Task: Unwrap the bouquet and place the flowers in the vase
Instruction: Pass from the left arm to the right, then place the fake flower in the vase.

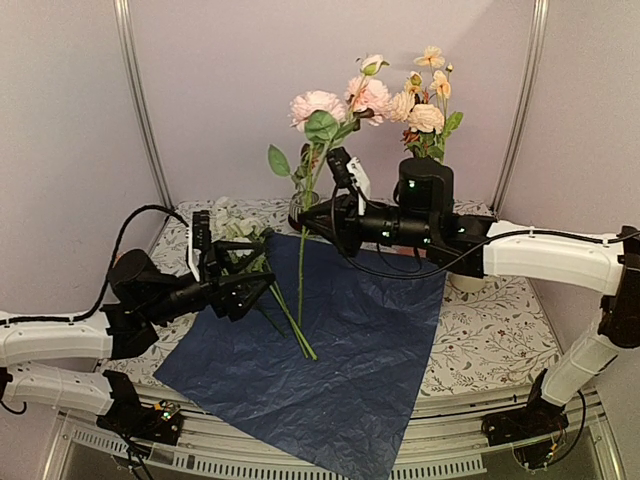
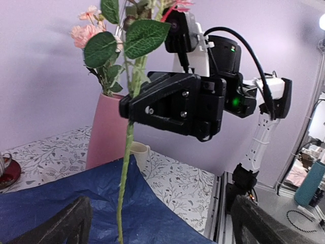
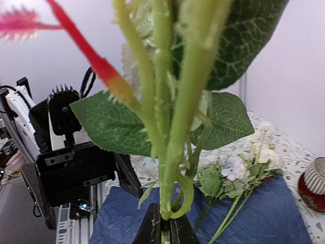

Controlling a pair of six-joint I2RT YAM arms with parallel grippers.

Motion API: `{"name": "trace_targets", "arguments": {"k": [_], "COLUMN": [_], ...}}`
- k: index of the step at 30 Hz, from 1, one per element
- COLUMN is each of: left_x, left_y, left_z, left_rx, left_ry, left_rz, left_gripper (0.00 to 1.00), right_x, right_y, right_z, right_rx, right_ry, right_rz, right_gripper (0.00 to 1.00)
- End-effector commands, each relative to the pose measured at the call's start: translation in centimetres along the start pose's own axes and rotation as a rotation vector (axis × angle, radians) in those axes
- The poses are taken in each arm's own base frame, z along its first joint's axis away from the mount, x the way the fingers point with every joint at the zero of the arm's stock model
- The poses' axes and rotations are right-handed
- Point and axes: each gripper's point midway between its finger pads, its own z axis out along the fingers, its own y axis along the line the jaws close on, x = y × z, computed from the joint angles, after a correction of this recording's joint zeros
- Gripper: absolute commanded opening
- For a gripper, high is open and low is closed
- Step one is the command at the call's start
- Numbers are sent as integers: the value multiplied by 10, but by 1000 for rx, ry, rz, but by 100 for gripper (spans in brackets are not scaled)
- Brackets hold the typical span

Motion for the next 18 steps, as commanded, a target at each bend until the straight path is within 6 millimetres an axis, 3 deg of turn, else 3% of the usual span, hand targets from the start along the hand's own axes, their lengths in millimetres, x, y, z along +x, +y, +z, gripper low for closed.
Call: {"name": "trace_targets", "arguments": {"k": [1,10,18], "left_x": [-4,-19,-17], "left_y": [10,20,22], "left_z": [-16,-36,-38], "left_rx": [-98,-213,-227], "left_ry": [-21,-39,-32], "left_rz": [37,84,90], "left_gripper": [98,98,98], "right_x": [-25,-57,-107], "right_y": [-26,-54,-75], "right_z": [-32,-83,-139], "right_rx": [227,492,697], "right_ry": [-24,-18,-71], "right_rz": [-105,-243,-302], "right_gripper": [5,4,4]}}
